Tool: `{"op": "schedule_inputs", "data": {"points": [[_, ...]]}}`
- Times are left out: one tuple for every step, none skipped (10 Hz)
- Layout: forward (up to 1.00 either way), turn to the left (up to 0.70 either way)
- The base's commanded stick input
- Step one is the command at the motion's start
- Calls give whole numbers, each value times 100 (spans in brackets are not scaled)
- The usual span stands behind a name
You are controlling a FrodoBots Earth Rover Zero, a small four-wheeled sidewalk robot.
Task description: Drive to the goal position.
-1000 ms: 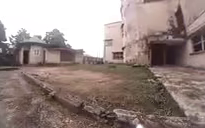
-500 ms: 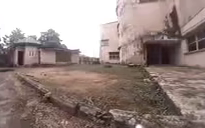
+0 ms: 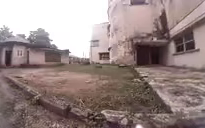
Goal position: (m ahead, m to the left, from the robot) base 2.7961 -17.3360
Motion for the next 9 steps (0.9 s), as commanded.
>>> {"op": "schedule_inputs", "data": {"points": [[0,-70],[0,-70],[0,-70],[0,-70],[0,-70],[0,-70],[0,-70],[0,-70],[0,-70]]}}
